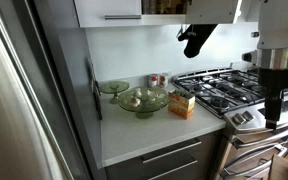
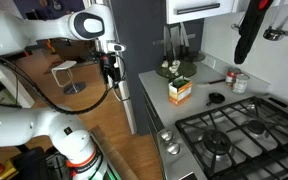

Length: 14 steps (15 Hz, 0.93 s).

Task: Remove two sachets from the sachets box and put them on the table one at a time

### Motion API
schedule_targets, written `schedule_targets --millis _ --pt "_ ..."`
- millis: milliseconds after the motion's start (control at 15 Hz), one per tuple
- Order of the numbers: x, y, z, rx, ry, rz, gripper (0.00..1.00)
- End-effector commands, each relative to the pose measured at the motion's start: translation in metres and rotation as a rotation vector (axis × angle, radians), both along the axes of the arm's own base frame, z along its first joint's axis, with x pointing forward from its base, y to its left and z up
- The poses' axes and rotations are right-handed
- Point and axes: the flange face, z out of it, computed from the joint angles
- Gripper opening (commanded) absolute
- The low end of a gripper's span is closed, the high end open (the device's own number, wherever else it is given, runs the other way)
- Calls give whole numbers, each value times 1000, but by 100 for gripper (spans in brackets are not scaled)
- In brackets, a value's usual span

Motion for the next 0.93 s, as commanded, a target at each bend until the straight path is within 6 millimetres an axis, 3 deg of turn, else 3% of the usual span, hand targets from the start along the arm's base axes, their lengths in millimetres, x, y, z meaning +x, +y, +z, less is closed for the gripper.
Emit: schedule_targets --millis 0,333,667,867 --pt "0 0 0 0 1 0 100" --pt "0 0 0 0 1 0 100" --pt "65 15 15 129 -17 -267 100" --pt "106 11 23 172 -86 -423 100"
